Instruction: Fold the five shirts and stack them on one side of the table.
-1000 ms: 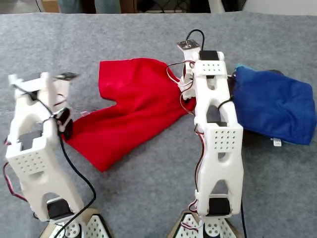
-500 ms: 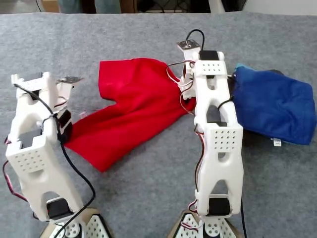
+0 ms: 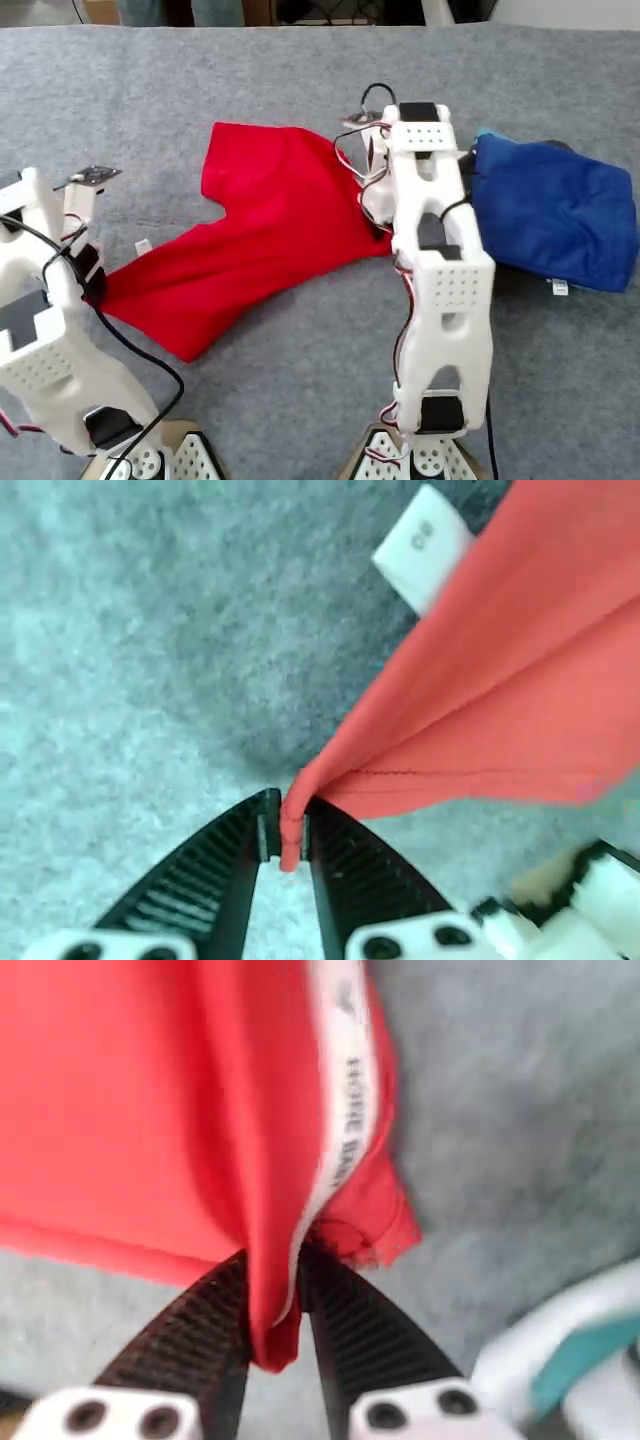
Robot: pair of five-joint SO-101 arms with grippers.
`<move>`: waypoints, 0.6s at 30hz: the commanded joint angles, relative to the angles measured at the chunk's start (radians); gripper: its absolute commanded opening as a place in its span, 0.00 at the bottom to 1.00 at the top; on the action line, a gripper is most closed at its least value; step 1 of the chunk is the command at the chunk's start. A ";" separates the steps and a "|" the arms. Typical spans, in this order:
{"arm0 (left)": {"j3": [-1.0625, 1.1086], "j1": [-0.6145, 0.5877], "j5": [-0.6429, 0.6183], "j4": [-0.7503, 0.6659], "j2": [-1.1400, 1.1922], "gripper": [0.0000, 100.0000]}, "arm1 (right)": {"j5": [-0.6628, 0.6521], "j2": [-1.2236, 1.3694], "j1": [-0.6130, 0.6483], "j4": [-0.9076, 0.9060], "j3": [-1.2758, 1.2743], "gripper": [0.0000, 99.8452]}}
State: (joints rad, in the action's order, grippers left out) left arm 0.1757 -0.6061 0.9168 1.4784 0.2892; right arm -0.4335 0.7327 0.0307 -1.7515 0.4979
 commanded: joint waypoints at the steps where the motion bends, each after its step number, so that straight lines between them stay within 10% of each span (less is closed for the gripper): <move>1: 0.048 -0.048 0.009 -0.123 -0.072 0.03 | -0.040 -0.274 0.005 -0.014 -0.300 0.01; 12: 0.070 -0.070 -0.032 -0.241 -0.071 0.03 | -0.176 -0.875 0.123 -0.012 -0.937 0.03; 18: 0.114 -0.047 -0.034 -0.265 -0.078 0.03 | -0.180 -1.075 0.169 -0.011 -0.860 0.27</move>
State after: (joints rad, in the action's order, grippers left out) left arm 0.2754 -0.6598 0.8938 1.2298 0.2570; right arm -0.6038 -0.2432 0.1887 -1.7515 -0.4519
